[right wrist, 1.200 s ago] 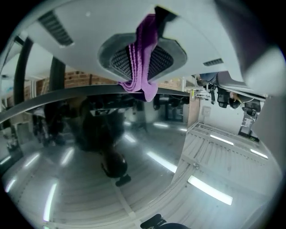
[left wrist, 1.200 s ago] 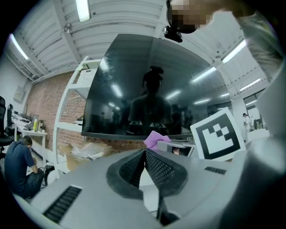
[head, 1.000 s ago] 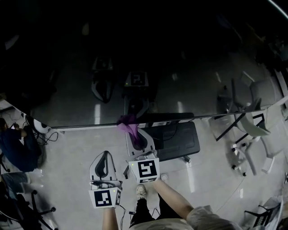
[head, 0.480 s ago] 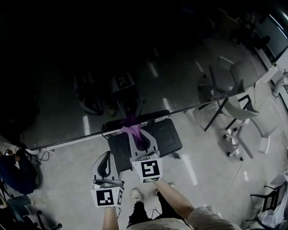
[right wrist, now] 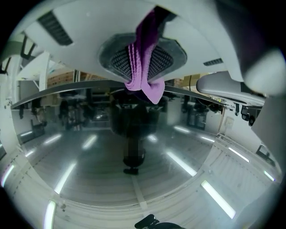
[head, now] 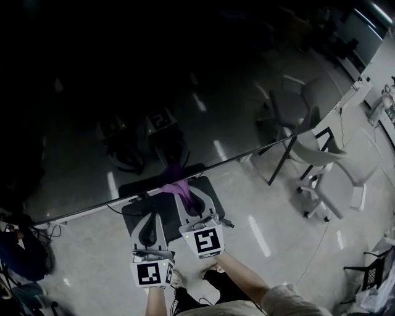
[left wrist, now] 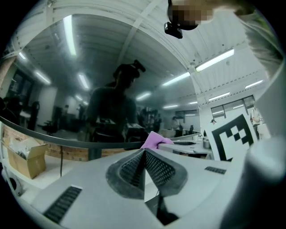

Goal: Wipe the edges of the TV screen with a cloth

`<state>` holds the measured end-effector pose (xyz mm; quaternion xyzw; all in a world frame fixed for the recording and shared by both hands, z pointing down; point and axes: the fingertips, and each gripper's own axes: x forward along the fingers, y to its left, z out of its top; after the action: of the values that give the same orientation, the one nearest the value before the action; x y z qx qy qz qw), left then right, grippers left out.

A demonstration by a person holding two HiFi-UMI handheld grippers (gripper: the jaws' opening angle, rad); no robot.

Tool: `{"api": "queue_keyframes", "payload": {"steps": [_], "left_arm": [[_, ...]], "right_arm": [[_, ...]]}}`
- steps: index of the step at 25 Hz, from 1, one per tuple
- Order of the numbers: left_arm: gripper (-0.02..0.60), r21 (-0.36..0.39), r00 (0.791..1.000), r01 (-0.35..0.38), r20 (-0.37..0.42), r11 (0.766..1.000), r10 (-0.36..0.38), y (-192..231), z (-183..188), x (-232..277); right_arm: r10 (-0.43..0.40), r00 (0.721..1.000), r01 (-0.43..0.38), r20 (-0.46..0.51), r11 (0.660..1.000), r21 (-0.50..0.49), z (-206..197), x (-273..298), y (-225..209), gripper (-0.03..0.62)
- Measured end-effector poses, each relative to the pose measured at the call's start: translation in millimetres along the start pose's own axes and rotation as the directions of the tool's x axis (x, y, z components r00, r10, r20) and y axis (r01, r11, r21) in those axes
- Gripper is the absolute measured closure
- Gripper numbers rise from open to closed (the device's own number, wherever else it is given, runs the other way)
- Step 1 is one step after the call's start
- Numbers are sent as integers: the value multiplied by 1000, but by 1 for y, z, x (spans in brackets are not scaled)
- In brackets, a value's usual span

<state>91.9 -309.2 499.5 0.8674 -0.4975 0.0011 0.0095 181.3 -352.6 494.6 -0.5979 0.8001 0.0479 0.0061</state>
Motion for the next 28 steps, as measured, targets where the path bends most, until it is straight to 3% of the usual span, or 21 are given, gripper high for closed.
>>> {"api": "queue_keyframes", "payload": {"steps": [3, 9, 11, 16, 19, 24, 28], "left_arm": [[566, 7, 1000, 6, 7, 1000, -6, -25, 1, 22], [566, -15, 999, 17, 27, 1000, -17, -49, 11, 37], [566, -14, 998, 56, 36, 998, -56, -84, 11, 63], [566, -8, 981, 189, 44, 982, -189, -174, 11, 122], [566, 9, 965, 257, 60, 966, -257, -218, 17, 148], [566, -57, 950, 292, 135, 955, -283, -288, 23, 197], [566, -29, 945, 309, 125, 951, -303, -346, 23, 234]], "right_arm": [[11, 1000, -11, 3, 1000, -22, 0, -6, -32, 531], [22, 1000, -22, -6, 1000, -22, 11, -18, -48, 531], [-12, 1000, 11, -24, 999, -41, 7, -26, -92, 531], [-210, 978, 210, -15, 978, 1, -13, -55, -220, 531], [-267, 963, 263, -47, 962, -77, -6, -73, -272, 531], [-341, 940, 336, -3, 927, -168, -17, -91, -358, 531], [-369, 929, 360, -11, 912, -198, -20, -115, -432, 531]]}}
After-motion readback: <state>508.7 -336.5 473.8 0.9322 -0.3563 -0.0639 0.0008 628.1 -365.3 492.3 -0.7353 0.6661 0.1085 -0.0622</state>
